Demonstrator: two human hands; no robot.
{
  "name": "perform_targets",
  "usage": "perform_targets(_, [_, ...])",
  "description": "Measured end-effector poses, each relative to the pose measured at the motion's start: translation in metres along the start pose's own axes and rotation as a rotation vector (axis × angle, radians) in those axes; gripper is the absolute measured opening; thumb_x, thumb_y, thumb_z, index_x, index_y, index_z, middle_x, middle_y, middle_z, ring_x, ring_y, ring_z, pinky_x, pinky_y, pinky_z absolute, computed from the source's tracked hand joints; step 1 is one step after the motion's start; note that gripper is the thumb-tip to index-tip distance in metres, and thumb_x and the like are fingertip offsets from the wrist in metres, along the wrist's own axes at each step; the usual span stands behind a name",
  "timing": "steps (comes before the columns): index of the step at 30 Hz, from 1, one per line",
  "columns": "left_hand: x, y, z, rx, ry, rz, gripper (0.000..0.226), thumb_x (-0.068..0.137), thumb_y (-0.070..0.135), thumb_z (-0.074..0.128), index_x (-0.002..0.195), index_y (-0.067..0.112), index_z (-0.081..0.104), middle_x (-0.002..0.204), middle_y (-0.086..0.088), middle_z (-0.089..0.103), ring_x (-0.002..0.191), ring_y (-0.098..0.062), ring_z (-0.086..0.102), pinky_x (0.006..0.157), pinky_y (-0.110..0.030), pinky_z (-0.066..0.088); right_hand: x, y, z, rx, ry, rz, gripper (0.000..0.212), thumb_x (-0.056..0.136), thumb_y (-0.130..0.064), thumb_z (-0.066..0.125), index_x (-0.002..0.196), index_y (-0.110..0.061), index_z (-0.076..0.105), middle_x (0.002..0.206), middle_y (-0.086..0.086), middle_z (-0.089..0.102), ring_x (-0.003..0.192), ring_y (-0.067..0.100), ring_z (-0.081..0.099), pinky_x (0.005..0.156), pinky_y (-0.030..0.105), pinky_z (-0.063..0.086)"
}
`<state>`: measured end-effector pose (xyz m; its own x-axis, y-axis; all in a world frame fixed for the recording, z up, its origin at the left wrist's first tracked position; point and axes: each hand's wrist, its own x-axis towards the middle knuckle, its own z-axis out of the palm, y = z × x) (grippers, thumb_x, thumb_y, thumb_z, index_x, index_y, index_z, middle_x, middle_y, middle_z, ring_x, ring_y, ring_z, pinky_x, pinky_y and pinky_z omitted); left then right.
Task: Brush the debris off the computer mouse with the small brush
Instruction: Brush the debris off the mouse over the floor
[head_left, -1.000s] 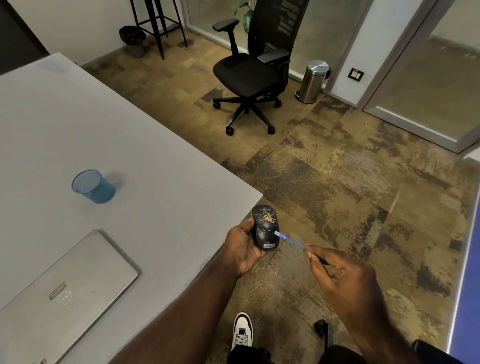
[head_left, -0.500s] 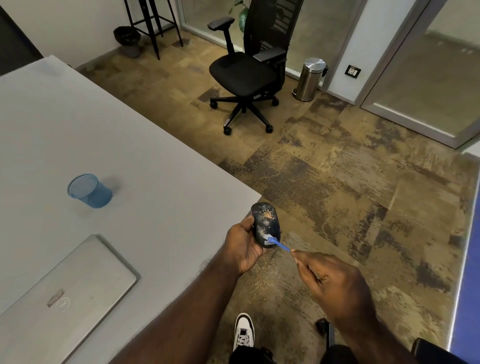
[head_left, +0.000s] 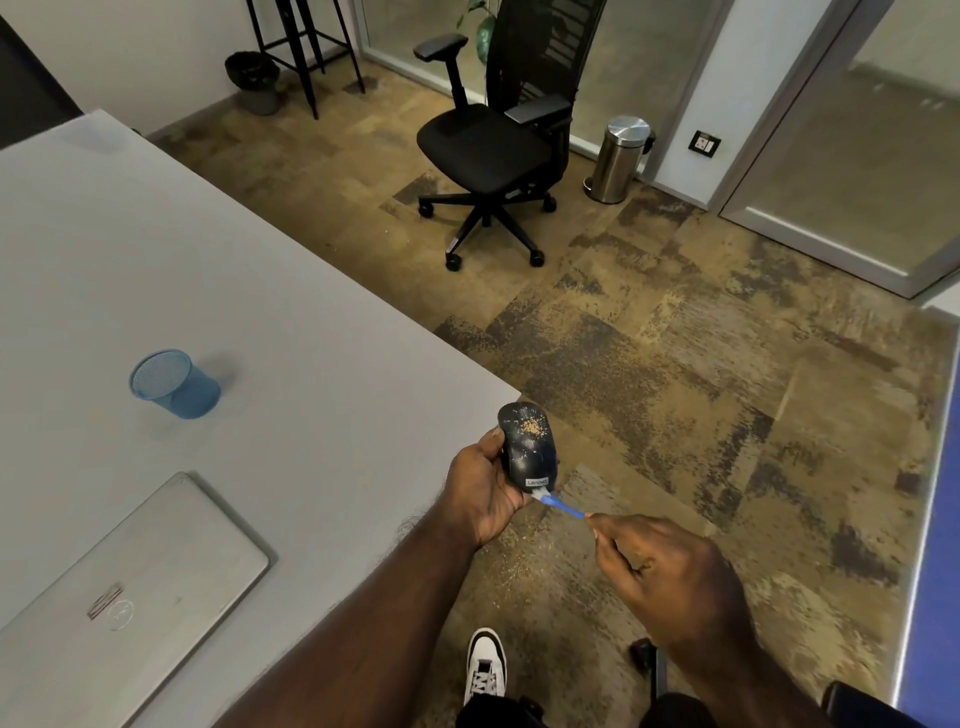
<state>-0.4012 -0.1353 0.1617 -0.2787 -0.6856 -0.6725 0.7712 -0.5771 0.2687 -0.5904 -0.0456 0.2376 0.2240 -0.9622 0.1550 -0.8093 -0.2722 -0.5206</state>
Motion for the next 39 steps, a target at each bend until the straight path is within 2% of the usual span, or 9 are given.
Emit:
perform_targets(6, [0.0, 0.002, -0.001, -0.015, -0.027, -0.006, 0.047, 0.101, 0.027, 0.032, 0.138, 0.001, 0.044, 0.14, -0.024, 0.05, 0.128, -0.04, 0.049, 0.092, -0.056, 0.046, 0.003, 0.007, -0.004, 0.077, 0.14, 0.061, 0.022, 0.081, -0.018, 0.071, 0.102, -0.016, 0.077, 0.088, -0.004, 0.076, 0.072, 0.003, 0.07, 0.06, 0.021, 0.057])
perform_targets(11, [0.0, 0.0, 0.003, -0.017, -0.043, 0.001, 0.049, 0.1, 0.028, 0.032, 0.138, 0.0, 0.044, 0.141, -0.026, 0.048, 0.133, -0.042, 0.043, 0.089, -0.057, 0.048, 0.002, 0.004, -0.002, 0.071, 0.071, 0.093, 0.019, 0.079, -0.022, 0.074, 0.097, -0.026, 0.076, 0.086, -0.009, 0.075, 0.07, 0.004, 0.069, 0.055, 0.026, 0.056])
perform_targets(16, [0.001, 0.0, 0.004, -0.016, -0.029, 0.009, 0.048, 0.1, 0.027, 0.032, 0.139, 0.0, 0.043, 0.142, -0.026, 0.047, 0.126, -0.043, 0.048, 0.088, -0.053, 0.05, 0.005, -0.002, -0.005, 0.173, 0.125, 0.091, 0.022, 0.079, -0.015, 0.074, 0.1, -0.021, 0.077, 0.091, -0.009, 0.076, 0.078, 0.001, 0.07, 0.06, 0.029, 0.059])
perform_targets(19, [-0.001, -0.002, 0.008, 0.009, -0.051, 0.01, 0.049, 0.101, 0.028, 0.031, 0.139, -0.001, 0.043, 0.142, -0.027, 0.046, 0.115, -0.04, 0.054, 0.085, -0.052, 0.052, 0.013, -0.011, -0.003, 0.152, 0.065, 0.067, 0.023, 0.082, -0.019, 0.072, 0.105, -0.022, 0.075, 0.092, -0.009, 0.076, 0.075, -0.002, 0.069, 0.058, 0.023, 0.058])
perform_targets(21, [-0.004, -0.004, 0.01, 0.021, -0.058, 0.003, 0.049, 0.101, 0.027, 0.031, 0.139, -0.002, 0.043, 0.141, -0.027, 0.048, 0.109, -0.037, 0.058, 0.083, -0.05, 0.054, 0.017, -0.012, -0.002, 0.098, 0.047, 0.081, 0.023, 0.084, -0.022, 0.07, 0.107, -0.021, 0.074, 0.089, -0.007, 0.077, 0.066, -0.004, 0.067, 0.051, 0.012, 0.053])
perform_targets(23, [-0.006, -0.007, 0.01, 0.01, -0.051, -0.006, 0.047, 0.101, 0.026, 0.032, 0.137, -0.002, 0.045, 0.137, -0.025, 0.052, 0.109, -0.035, 0.06, 0.089, -0.051, 0.051, 0.023, -0.01, -0.005, 0.096, 0.092, 0.123, 0.023, 0.084, -0.022, 0.069, 0.107, -0.018, 0.074, 0.087, -0.003, 0.077, 0.06, -0.005, 0.064, 0.046, 0.007, 0.049])
perform_targets(27, [-0.006, -0.009, 0.008, 0.019, -0.029, -0.009, 0.045, 0.101, 0.026, 0.033, 0.134, -0.001, 0.047, 0.133, -0.024, 0.056, 0.121, -0.037, 0.054, 0.101, -0.055, 0.041, 0.028, -0.007, -0.013, 0.161, 0.164, 0.164, 0.024, 0.085, -0.026, 0.065, 0.106, -0.019, 0.074, 0.089, -0.004, 0.077, 0.073, 0.004, 0.071, 0.054, 0.028, 0.06])
perform_targets(31, [-0.007, -0.011, 0.009, 0.094, -0.03, -0.01, 0.046, 0.102, 0.03, 0.029, 0.129, 0.001, 0.051, 0.12, -0.024, 0.061, 0.105, -0.035, 0.06, 0.095, -0.052, 0.044, 0.023, -0.01, -0.01, 0.135, 0.074, 0.149, 0.02, 0.082, -0.03, 0.068, 0.101, -0.027, 0.076, 0.081, -0.009, 0.076, 0.071, 0.004, 0.07, 0.051, 0.03, 0.057])
perform_targets(39, [-0.007, -0.019, 0.002, 0.069, -0.064, -0.019, 0.04, 0.103, 0.025, 0.029, 0.121, 0.002, 0.056, 0.123, -0.022, 0.061, 0.107, -0.034, 0.061, 0.099, -0.056, 0.041, 0.023, -0.004, -0.012, 0.132, 0.158, 0.188, 0.019, 0.082, -0.026, 0.069, 0.1, -0.024, 0.076, 0.084, -0.005, 0.077, 0.072, 0.008, 0.072, 0.052, 0.035, 0.059])
